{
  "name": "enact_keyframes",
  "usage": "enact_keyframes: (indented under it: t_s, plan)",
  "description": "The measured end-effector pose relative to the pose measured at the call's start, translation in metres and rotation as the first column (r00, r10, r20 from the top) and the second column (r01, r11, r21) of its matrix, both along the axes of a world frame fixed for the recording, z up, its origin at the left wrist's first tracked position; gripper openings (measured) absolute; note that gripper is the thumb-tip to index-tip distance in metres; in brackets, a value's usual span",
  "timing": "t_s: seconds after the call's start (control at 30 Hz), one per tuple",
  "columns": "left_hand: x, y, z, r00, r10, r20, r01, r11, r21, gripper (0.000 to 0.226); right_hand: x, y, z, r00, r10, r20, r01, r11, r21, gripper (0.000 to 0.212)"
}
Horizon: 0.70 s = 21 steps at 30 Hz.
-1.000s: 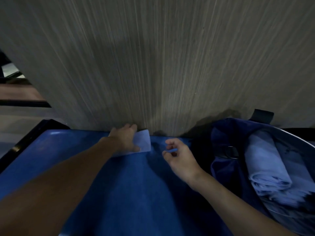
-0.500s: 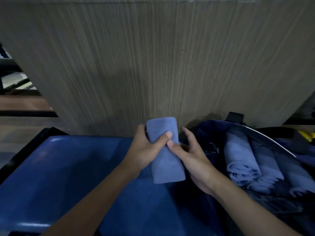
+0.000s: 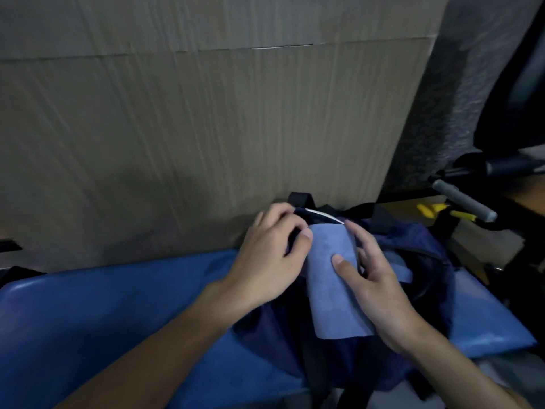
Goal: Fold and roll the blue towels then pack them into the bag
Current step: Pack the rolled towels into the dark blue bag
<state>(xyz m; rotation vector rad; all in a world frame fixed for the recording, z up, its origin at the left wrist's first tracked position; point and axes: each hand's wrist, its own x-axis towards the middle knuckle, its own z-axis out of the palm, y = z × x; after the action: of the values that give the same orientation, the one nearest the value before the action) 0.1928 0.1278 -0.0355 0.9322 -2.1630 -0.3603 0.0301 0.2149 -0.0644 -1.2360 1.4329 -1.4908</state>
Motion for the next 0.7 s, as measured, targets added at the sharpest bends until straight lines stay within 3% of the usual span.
enact_keyframes:
  t_s: [0.07,0.17,0.3,0.5,0.7]
  plan:
    - [-0.022,-0.004,0.002,0.983,-0.020,0.181,0.046,0.989,-0.141,0.044,-0.024,0.009,-0.004,0.999,-0.035,-0.023,0.036,0.999,0.040,0.050]
    - [-0.050,-0.014,0.001,0.914,-0.049,0.403,0.126,0.978,-0.166,0.055,-0.052,0.022,-0.009,0.999,-0.042,0.003,0.042,0.993,0.106,0.056]
    - [-0.069,-0.031,-0.004,0.808,-0.024,0.588,0.114,0.987,-0.116,0.035,-0.076,0.031,-0.019,1.000,0.015,-0.019,-0.010,0.974,0.225,0.062]
    - [-0.084,-0.041,0.006,0.873,-0.049,0.485,0.045,0.999,0.021,0.049,-0.089,0.013,-0.025,0.993,-0.119,0.008,0.113,0.958,0.262,0.043]
    - [-0.096,-0.051,0.016,0.935,-0.087,0.343,0.046,0.991,0.127,0.054,-0.085,-0.040,-0.019,0.993,-0.097,0.062,0.074,0.953,0.295,0.067]
